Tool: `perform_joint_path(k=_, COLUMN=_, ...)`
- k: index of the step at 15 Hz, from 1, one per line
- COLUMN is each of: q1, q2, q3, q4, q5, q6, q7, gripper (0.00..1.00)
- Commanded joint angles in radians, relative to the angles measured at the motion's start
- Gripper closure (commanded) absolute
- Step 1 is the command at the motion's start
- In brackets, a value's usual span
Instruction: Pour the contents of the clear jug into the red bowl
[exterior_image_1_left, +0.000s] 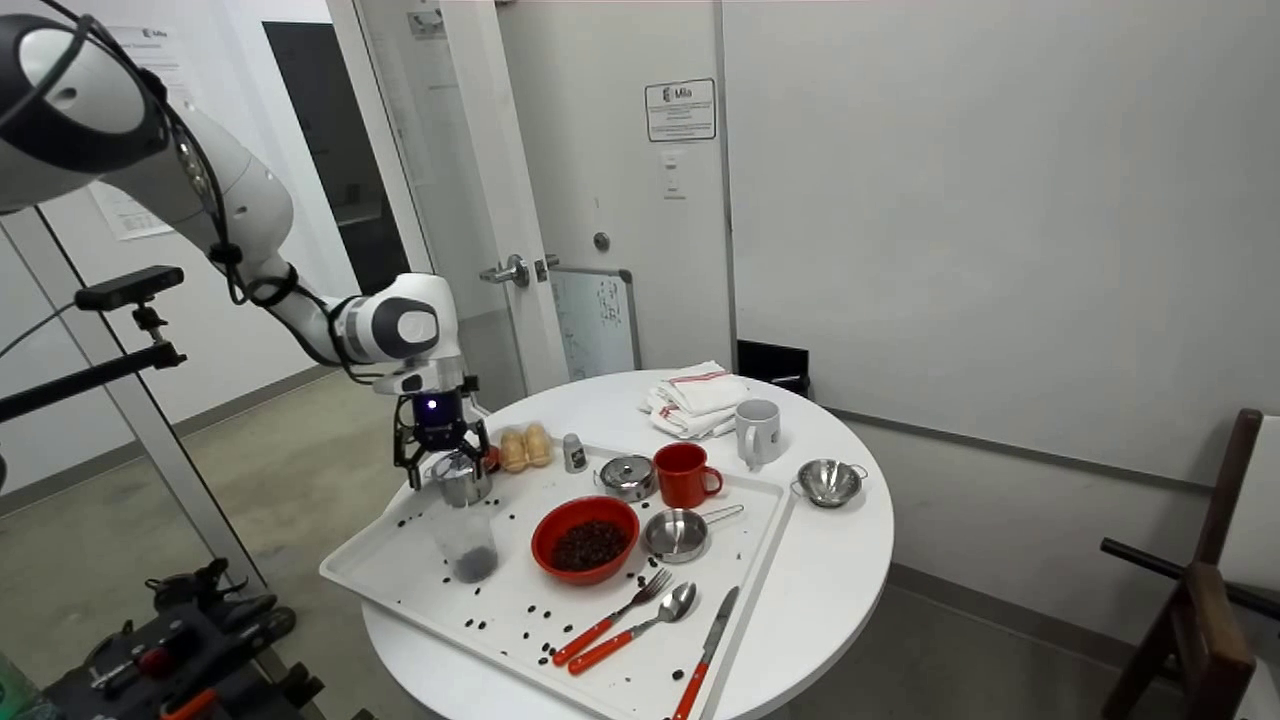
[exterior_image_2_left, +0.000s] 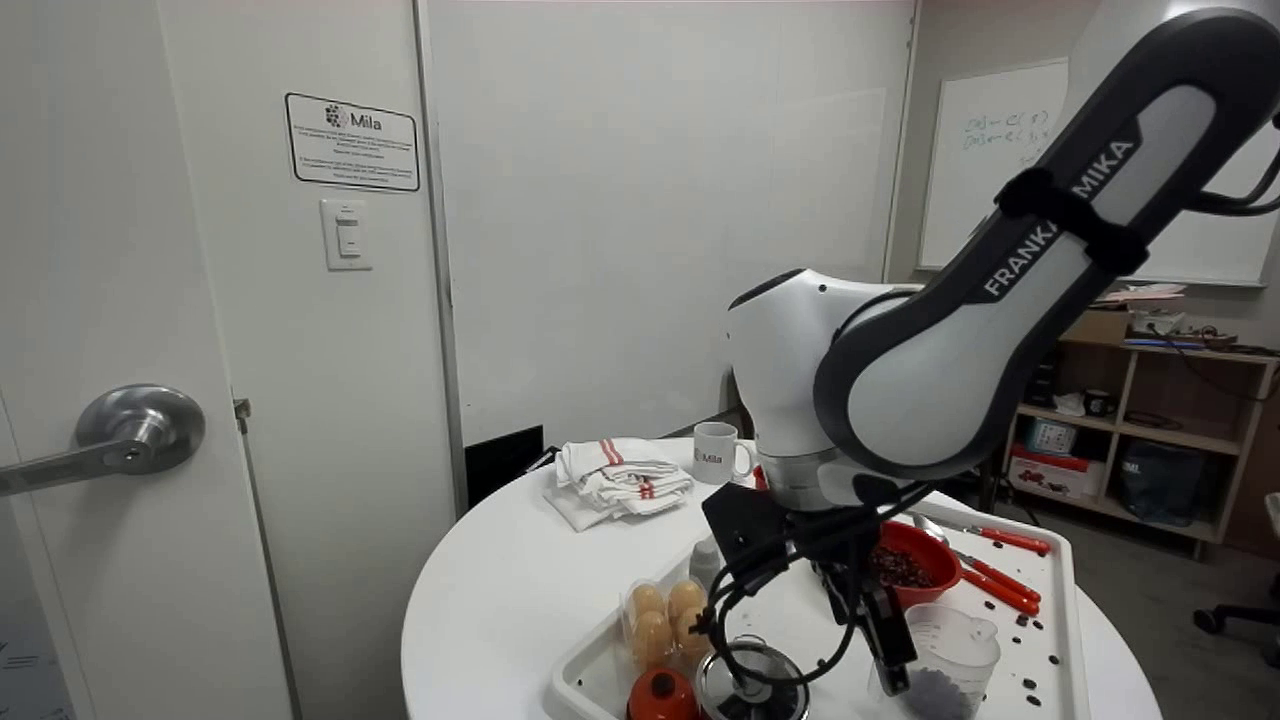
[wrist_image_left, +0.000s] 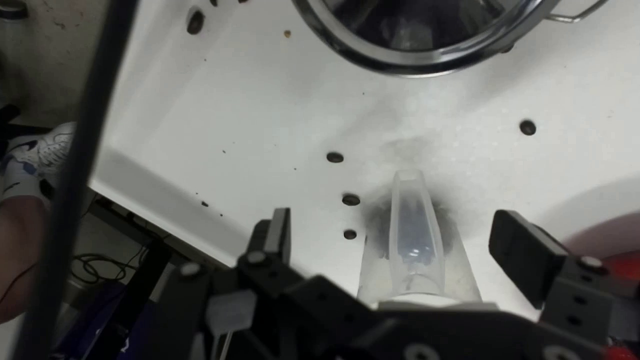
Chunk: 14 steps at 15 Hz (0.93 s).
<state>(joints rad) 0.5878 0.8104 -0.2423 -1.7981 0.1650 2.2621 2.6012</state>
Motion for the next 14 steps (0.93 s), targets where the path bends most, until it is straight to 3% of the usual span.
perform_joint_path(k=1, q1=0.021, q2=-0.005, q3=-0.009, q4=-0.079, q5=0.009, q6=0.092, q7=0.0, gripper=0.0)
perform_joint_path(k=8, q1=-0.036, q2=-0.027, q3=0.009, q4=-0.23, q5=0.012, q6=0.248, q7=0.0, gripper=0.0)
perform_joint_path(k=9, q1=-0.038, q2=-0.027, q3=0.007, q4=-0.241, q5=0.013, q6=0.265, q7=0.0, gripper=0.21)
perform_joint_path(k=11, q1=-0.038, q2=-0.026, q3=0.004, q4=-0.256, q5=0.014, q6=0.289, q7=0.0, gripper=0.32)
perform_joint_path(k=14, q1=-0.053, q2=-0.028, q3=0.016, q4=-0.268, q5=0.005, q6=0.307, q7=0.0, gripper=0.56)
